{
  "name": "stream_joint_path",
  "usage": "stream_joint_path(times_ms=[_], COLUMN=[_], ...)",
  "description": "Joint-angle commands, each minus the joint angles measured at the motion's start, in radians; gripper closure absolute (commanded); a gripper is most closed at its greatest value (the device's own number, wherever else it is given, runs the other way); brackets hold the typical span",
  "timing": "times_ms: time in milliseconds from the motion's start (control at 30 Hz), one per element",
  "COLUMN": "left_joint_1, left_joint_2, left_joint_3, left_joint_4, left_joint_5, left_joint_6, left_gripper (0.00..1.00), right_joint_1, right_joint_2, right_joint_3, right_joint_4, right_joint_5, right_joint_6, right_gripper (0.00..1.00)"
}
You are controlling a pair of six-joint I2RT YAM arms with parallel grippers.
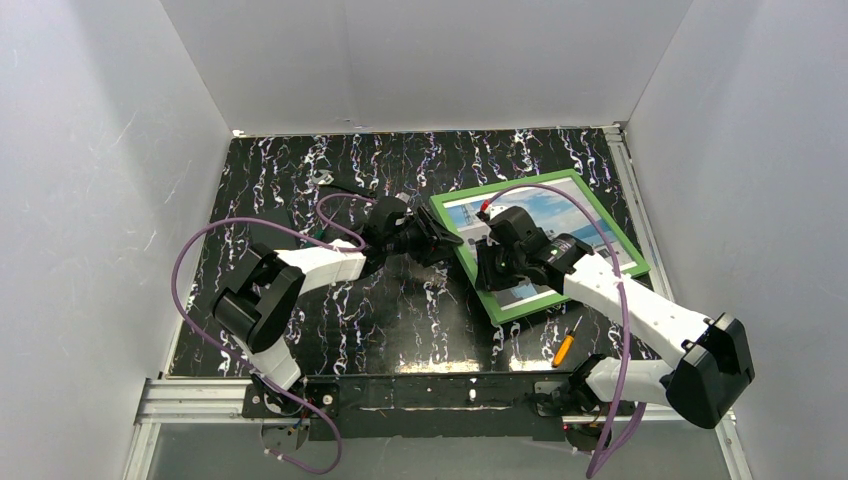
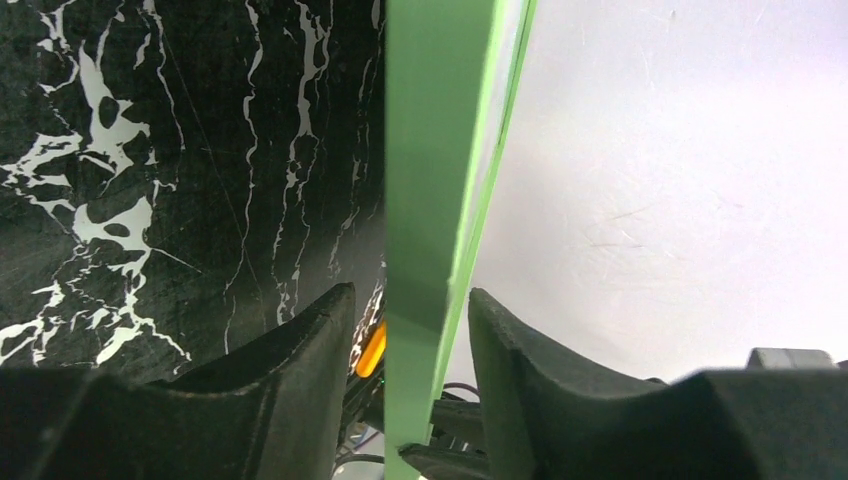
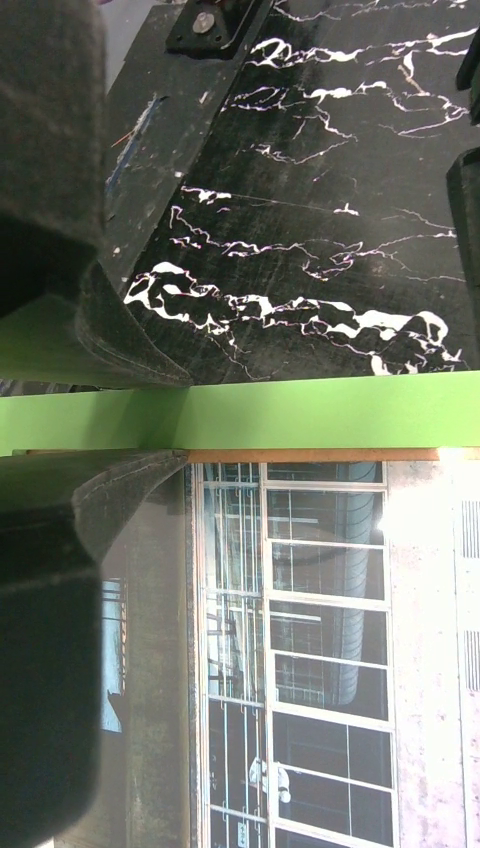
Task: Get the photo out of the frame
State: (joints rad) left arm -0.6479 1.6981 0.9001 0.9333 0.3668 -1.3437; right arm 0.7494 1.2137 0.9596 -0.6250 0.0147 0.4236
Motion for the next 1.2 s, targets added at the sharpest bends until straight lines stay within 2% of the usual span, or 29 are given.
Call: stream_joint_path(times_ms=[0, 300, 400, 600, 733, 967, 1000, 1067, 1133, 1167], left_joint_1=[-0.008, -0.009, -0.008, -0.008, -0.007, 0.002, 0.006, 0.018, 0.039, 0.051], left_joint_2=[-0.005, -0.002, 0.002, 0.013, 0.021, 0.002, -0.006, -0.026, -0.054, -0.077], left_joint_3=[0.047, 0.052, 0.048, 0.045, 0.046, 0.05, 0.049, 0.053, 0.053, 0.052], left_joint_4=[-0.012, -0.023, -0.018, 0.002, 0.013, -0.009, -0.021, -0.069, -0.137, -0.182], left_joint_5=[-0.001, 0.012, 0.014, 0.017, 0.02, 0.035, 0.042, 0.063, 0.084, 0.093], left_joint_6=[0.003, 0.006, 0.003, -0.025, -0.031, -0.027, -0.024, -0.015, -0.005, 0.003], left_gripper=[0.59, 0.8, 0.79, 0.66, 0.65, 0.83, 0.85, 0.92, 1.0, 1.0], right_joint_1=[0.017, 0.028, 0.032, 0.04, 0.044, 0.051, 0.052, 0.056, 0.068, 0.075], right_joint_2=[-0.033, -0.033, -0.03, -0.011, -0.001, 0.005, 0.002, -0.001, -0.001, -0.002], right_joint_3=[0.005, 0.01, 0.02, 0.037, 0.04, 0.049, 0.051, 0.059, 0.081, 0.09], right_joint_4=[0.083, 0.085, 0.088, 0.09, 0.096, 0.081, 0.073, 0.058, 0.029, 0.015], right_joint_5=[-0.05, -0.056, -0.062, -0.062, -0.064, -0.047, -0.039, -0.031, -0.006, 0.016], right_joint_6=[0.026, 0.025, 0.023, 0.022, 0.02, 0.018, 0.016, 0.011, 0.009, 0.004], right_gripper=[0.99, 0.99, 0.99, 0.99, 0.99, 0.99, 0.97, 0.86, 0.66, 0.55])
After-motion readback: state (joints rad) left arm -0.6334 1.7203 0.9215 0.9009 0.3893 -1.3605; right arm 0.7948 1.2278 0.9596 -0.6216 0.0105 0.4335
